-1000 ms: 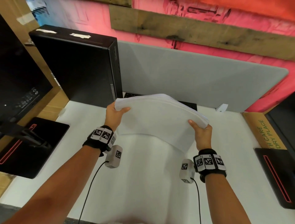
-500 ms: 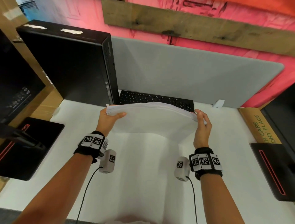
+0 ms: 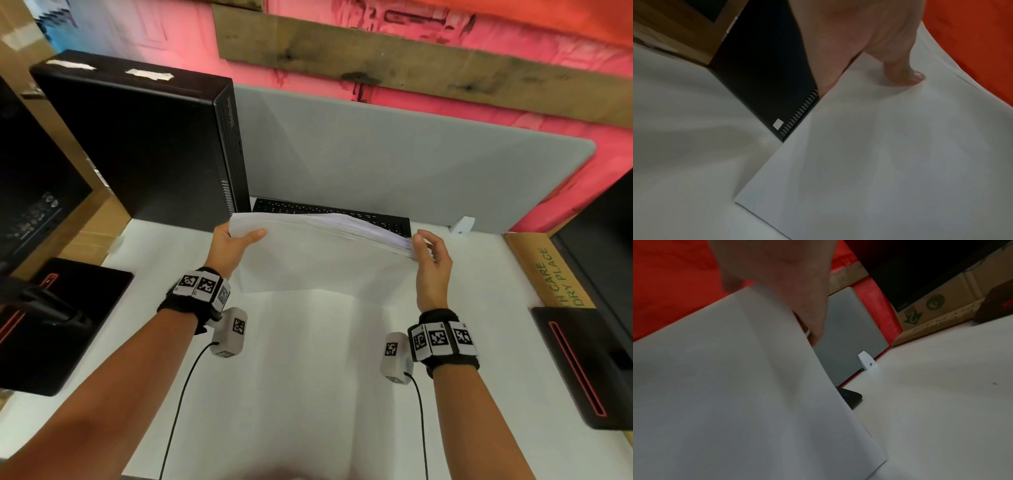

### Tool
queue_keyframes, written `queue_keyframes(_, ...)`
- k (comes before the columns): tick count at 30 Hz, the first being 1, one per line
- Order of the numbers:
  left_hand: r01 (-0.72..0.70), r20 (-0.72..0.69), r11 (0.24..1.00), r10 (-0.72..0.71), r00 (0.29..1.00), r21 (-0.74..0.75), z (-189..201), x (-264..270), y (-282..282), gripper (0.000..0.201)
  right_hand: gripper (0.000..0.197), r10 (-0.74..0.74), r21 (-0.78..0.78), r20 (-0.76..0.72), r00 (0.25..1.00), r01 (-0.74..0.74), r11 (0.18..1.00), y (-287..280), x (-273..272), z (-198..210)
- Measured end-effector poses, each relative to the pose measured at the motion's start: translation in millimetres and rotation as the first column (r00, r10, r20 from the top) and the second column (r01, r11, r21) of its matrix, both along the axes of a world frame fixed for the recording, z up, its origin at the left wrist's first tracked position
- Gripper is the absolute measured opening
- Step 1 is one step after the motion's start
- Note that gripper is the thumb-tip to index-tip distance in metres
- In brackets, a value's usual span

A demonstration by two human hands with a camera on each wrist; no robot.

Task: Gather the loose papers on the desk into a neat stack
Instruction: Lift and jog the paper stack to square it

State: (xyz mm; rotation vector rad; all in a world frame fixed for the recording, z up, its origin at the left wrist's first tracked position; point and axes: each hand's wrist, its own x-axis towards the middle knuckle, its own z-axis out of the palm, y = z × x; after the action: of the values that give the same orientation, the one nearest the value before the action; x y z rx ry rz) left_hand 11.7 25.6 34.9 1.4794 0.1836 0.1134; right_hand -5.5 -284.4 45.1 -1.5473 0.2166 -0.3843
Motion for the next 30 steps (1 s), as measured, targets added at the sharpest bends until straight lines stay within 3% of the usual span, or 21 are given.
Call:
queue_keyframes(4, -0.024, -0.011, 0.999, 0.023, 1.000, -0.029, -3, 1, 5, 0.017, 0.068, 0.223, -0.087, -0.036, 0.974, -0.225, 0.970, -14, -6, -6)
queue_keyframes(7, -0.017, -0.013, 0.999, 0.016, 1.000, -0.051, -3, 1, 8, 0.016, 0.081, 0.301, -0.183, -0.156, 0.941, -0.327, 0.927, -21, -7, -19)
queue_keyframes(9, -0.025, -0.015, 0.998, 0.024, 1.000, -0.060, -3, 2, 10, 0.017, 0.077, 0.287, -0.239, -0.215, 0.934, -0.335, 0.911, -23, -7, -26)
queue_keyframes(13, -0.023, -0.041, 0.998, 0.021, 0.999, -0.061, -3, 5, 19, 0.016, 0.039, 0.313, -0.236, -0.220, 0.924, -0.362, 0.902, -18, -7, -25)
queue_keyframes(19, 0.000, -0.062, 0.999, -0.003, 0.998, -0.053, -1, 4, 24, 0.017, 0.046, 0.299, -0.125, -0.295, 0.907, -0.347, 0.929, -4, 7, -20)
queue_keyframes(21, -0.031, -0.034, 0.998, 0.030, 0.999, -0.049, 6, 5, 19, 0.017, 0.036, 0.253, -0.063, -0.311, 0.916, -0.285, 0.956, 1, 10, -15)
queue_keyframes(26, -0.135, 0.106, 0.988, 0.142, 0.984, -0.068, 19, -7, 2, 0.019, 0.024, 0.152, 0.029, -0.155, 0.976, -0.149, 0.988, 10, 4, -3)
queue_keyframes(30, -0.077, 0.045, 0.997, 0.077, 0.996, -0.016, -3, -23, -2, 0.025, 0.031, 0.204, 0.049, -0.171, 0.964, -0.198, 0.979, 11, -11, -16)
